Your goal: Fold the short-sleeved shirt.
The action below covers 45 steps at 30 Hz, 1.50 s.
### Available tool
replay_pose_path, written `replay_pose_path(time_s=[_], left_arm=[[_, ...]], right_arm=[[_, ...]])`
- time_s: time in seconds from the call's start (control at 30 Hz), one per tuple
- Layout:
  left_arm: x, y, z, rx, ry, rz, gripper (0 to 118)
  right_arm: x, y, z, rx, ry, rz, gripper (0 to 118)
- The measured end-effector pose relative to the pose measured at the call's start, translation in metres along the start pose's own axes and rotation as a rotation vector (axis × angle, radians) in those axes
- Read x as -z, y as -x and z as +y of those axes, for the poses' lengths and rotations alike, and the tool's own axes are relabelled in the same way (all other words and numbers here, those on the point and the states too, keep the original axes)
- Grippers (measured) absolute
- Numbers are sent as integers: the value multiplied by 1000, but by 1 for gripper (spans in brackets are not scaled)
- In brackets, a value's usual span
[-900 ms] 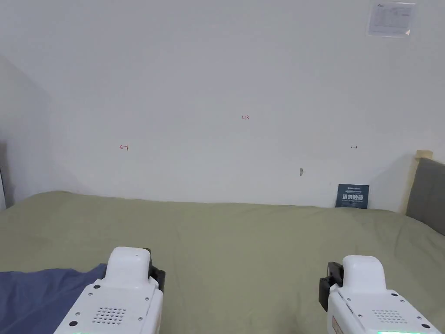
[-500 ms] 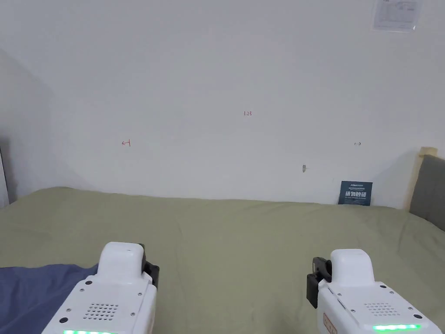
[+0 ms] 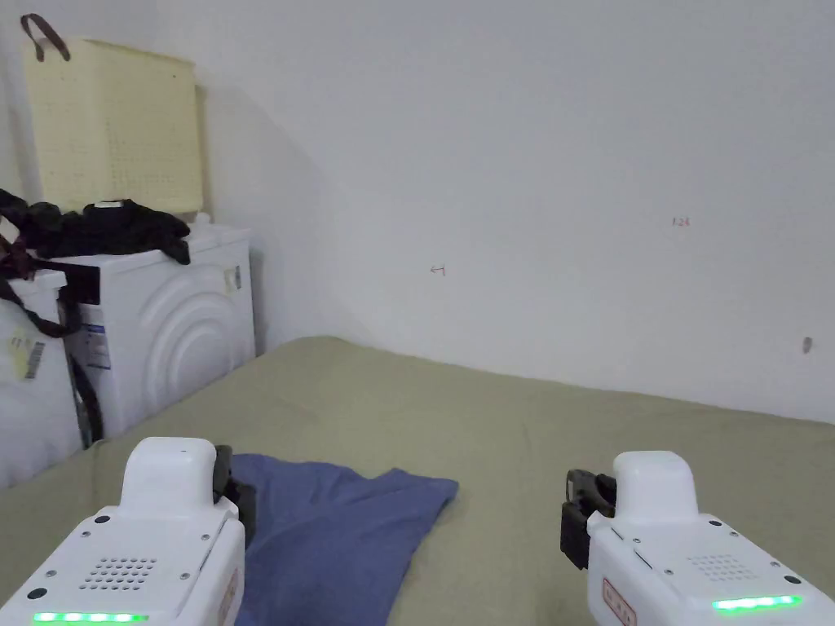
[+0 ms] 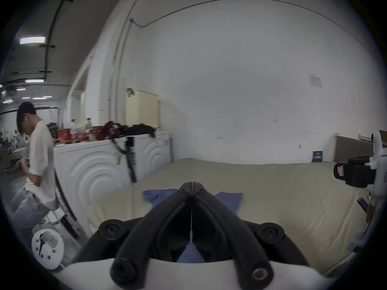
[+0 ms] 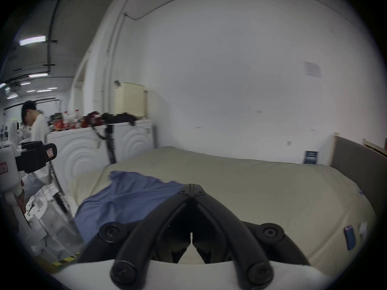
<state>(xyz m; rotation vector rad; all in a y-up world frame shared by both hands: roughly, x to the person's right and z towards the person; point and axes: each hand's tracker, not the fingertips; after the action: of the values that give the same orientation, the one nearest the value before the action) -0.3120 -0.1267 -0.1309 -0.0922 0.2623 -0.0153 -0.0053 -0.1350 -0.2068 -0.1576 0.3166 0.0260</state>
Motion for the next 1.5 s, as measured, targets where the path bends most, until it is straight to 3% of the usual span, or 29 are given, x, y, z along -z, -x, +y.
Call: replay_pose_path(time_s=[0.17, 0.33, 0.6, 0.77, 0.87, 0.9, 0.97, 1.0, 1.1, 1.27, 1.5], left_arm=[[-14, 36, -5, -28, 22, 67, 0], [-11, 47, -12, -37, 47, 84, 0], [63, 30, -14, -58, 168, -13, 0], [171, 12, 16, 5, 259, -168, 0], [245, -8, 21, 68, 433, -281, 0], [271, -15, 17, 104, 496, -318, 5], [314, -30, 1, 126, 618, -347, 83], [335, -35, -11, 104, 679, -353, 116], [384, -44, -54, -44, 752, -433, 118], [426, -73, -99, 131, 898, -379, 118], [475, -106, -159, 109, 1035, -427, 113]], right_arm=[[15, 50, -4, -23, 0, 150, 1], [25, 60, -10, -21, 23, 177, 1], [42, 18, -18, 6, 70, 112, 1], [56, -15, -29, 24, 111, 46, 1], [66, -36, -37, 59, 143, 24, 1], [69, -42, -39, 60, 152, 15, 1], [74, -54, -44, 62, 164, -16, 1], [76, -61, -46, 65, 168, -22, 1], [82, -78, -53, 73, 188, -42, 1], [84, -99, -67, 47, 236, -46, 1], [85, -112, -90, 83, 287, -41, 1]])
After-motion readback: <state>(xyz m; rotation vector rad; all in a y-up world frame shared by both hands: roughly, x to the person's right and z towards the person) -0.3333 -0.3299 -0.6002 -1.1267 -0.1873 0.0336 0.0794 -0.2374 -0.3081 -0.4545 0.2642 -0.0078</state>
